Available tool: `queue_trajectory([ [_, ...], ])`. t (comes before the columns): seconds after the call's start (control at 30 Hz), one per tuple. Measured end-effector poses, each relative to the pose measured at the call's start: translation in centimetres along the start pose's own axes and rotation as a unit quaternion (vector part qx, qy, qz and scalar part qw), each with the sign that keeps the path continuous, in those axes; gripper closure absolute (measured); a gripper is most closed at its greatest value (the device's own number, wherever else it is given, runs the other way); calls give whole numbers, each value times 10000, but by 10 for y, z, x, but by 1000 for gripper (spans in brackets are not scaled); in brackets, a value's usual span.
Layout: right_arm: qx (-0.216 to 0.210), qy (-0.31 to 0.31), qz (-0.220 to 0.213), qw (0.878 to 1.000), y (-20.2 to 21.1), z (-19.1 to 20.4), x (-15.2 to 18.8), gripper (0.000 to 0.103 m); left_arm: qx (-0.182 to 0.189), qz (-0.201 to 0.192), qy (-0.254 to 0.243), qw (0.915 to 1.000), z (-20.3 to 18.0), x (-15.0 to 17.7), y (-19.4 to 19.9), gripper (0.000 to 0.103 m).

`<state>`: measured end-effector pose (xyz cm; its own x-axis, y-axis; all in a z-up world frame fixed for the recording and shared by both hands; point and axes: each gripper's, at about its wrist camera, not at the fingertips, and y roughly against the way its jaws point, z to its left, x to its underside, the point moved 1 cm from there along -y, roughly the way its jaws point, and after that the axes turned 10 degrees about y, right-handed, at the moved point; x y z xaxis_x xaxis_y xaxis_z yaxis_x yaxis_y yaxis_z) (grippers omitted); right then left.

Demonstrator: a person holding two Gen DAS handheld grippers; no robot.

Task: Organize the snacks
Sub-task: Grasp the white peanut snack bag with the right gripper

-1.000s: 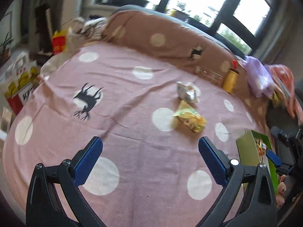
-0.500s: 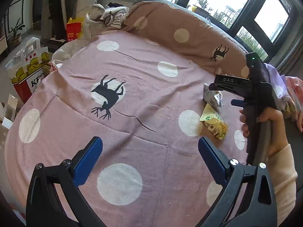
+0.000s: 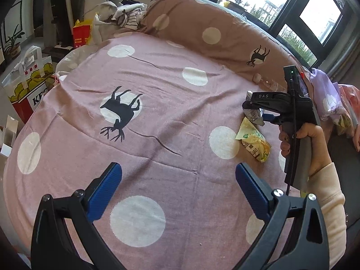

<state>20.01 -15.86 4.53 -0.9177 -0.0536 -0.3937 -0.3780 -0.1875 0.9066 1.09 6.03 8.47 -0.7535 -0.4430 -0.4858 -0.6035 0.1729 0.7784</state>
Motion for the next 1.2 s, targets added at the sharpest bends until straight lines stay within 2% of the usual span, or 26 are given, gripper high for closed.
queue_trajectory([
  [0.17,-96,-51,-398,9991,56,16,26,51,-8,60,-10,10000,-2,2,-2,2],
  [0.27,-334,-83,-625,9975,92,33,61,51,-36,83,-33,10000,-1,4,-3,2],
  [0.33,-550,-244,-624,9962,107,42,91,51,-91,70,-23,9999,1,4,-2,2],
  [0.43,-632,-464,-420,9960,107,55,133,51,-175,99,10,9998,5,6,-2,2],
  [0.53,-375,-593,-169,9974,98,61,168,51,-226,160,64,9996,9,8,-3,2],
  [0.6,-142,-508,-27,9986,91,64,179,50,-246,215,47,9995,10,10,-3,2],
  [0.63,-167,-522,-9,9985,89,62,183,49,-264,233,18,9994,9,12,-3,2],
  [0.7,-331,-581,110,9977,83,56,184,42,-264,234,-77,9993,6,16,0,2],
  [0.77,-501,-538,75,9973,82,53,184,32,-300,252,-189,9991,2,21,1,2],
  [0.8,-557,-574,25,9968,84,51,184,30,-275,277,-245,9989,0,23,1,2],
  [0.9,-875,-829,-274,9923,98,41,186,26,6,477,-246,9986,-6,29,0,5],
  [1.0,-951,-1136,-530,9875,111,26,192,26,427,765,-158,9960,-13,36,-2,8],
  [1.13,-1133,-1413,-654,9813,116,13,195,26,986,1219,-322,9871,-32,52,-7,17],
  [1.2,-1356,-1530,-645,9768,113,9,196,26,1104,1399,-447,9830,-41,60,-11,23],
])
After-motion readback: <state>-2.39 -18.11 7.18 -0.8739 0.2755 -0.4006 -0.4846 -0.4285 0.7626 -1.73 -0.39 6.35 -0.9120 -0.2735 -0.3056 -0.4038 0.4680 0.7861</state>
